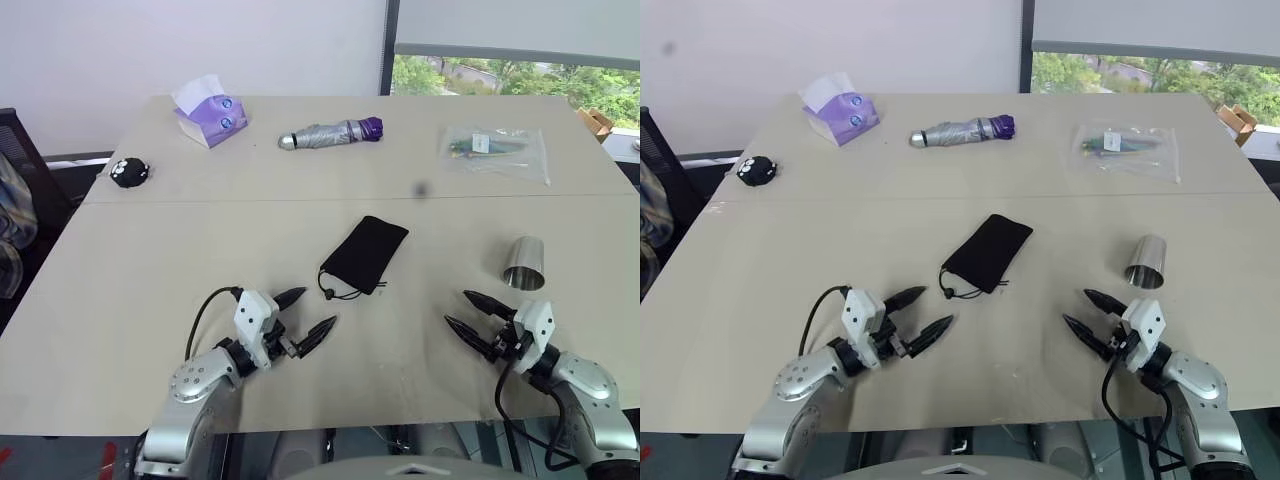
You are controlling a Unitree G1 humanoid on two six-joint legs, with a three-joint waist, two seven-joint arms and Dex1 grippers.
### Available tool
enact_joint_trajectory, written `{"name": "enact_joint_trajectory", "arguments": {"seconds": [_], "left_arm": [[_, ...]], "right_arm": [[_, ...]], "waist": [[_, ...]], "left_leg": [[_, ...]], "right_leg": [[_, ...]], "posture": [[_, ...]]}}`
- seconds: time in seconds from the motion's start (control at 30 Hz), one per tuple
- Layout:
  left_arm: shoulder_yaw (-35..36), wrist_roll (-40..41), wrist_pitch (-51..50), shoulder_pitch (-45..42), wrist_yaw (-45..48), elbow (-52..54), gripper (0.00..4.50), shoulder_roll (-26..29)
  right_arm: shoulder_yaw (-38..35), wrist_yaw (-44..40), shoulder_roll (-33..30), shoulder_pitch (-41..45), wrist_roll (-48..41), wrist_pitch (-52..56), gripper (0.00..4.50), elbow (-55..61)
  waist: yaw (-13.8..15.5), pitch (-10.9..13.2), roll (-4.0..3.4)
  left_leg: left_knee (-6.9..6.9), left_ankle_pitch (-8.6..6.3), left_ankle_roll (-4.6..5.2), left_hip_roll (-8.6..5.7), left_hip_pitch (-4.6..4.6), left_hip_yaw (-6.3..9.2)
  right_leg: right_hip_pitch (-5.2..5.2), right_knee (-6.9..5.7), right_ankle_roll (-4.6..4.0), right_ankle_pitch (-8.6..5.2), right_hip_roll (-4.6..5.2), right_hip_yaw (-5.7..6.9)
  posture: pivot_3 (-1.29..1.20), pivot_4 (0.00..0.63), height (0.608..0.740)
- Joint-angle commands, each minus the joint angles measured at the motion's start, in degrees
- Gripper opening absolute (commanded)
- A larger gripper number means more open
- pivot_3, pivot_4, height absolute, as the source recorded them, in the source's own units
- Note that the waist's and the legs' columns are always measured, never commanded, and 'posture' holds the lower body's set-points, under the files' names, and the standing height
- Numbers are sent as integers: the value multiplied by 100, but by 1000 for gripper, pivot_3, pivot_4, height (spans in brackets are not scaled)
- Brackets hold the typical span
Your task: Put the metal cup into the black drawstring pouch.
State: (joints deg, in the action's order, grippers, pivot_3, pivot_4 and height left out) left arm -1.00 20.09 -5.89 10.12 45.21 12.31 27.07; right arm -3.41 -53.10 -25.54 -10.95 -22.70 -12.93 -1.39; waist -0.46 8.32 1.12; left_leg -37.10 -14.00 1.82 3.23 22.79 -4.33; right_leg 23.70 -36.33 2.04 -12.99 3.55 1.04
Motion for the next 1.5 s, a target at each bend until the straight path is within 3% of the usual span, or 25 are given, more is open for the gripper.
{"name": "enact_joint_trajectory", "arguments": {"seconds": [0.03,0.13,0.27,0.6,1.27,1.3,1.37,1.47,1.5], "left_arm": [[18,-211,181,-312,535,-315,4500,515],[-78,-309,277,-903,1043,-643,4500,946],[-217,-363,492,-1706,1508,-1109,4500,1071],[-819,-885,1328,-3244,2204,-2321,4500,787],[-1110,-1672,2352,-4460,2130,-3963,4500,292],[-1131,-1702,2379,-4477,2168,-3999,3973,293],[-1170,-1753,2456,-4494,2223,-4050,3342,295],[-1118,-1752,2510,-4538,2176,-4128,3342,241],[-1105,-1743,2508,-4552,2174,-4144,3105,226]], "right_arm": [[134,-208,53,-154,-336,137,3161,593],[298,-312,51,-295,-603,421,3161,1147],[484,-242,8,-341,-557,672,3161,1611],[729,178,139,-322,-211,793,3161,2031],[729,660,298,-567,22,646,3161,2281],[719,672,295,-564,23,647,3275,2284],[695,690,285,-557,20,649,3275,2290],[666,722,289,-541,3,650,3275,2297],[666,729,288,-538,1,648,3275,2297]], "waist": [[4,6,-6],[18,17,-17],[48,20,-16],[132,21,-12],[129,20,-9],[128,20,-9],[129,20,-9],[129,20,-9],[129,20,-9]], "left_leg": [[1,0,0,1,1,2],[6,11,19,2,9,6],[7,13,23,0,23,1],[-20,11,29,-10,93,11],[-39,12,30,-15,92,19],[-39,12,30,-15,92,19],[-39,12,30,-15,92,20],[-40,12,30,-16,92,20],[-41,12,30,-15,92,20]], "right_leg": [[1,0,0,0,-1,2],[4,2,-1,-1,-2,11],[5,12,-19,10,-19,10],[32,37,-22,15,-41,44],[15,29,-11,21,-58,55],[15,28,3,29,-58,56],[14,28,4,30,-58,56],[14,27,4,31,-58,56],[14,25,4,31,-58,56]], "posture": [[0,150,740],[0,150,740],[0,150,740],[0,150,740],[0,150,740],[0,150,740],[0,150,740],[0,150,740],[0,150,740]]}}
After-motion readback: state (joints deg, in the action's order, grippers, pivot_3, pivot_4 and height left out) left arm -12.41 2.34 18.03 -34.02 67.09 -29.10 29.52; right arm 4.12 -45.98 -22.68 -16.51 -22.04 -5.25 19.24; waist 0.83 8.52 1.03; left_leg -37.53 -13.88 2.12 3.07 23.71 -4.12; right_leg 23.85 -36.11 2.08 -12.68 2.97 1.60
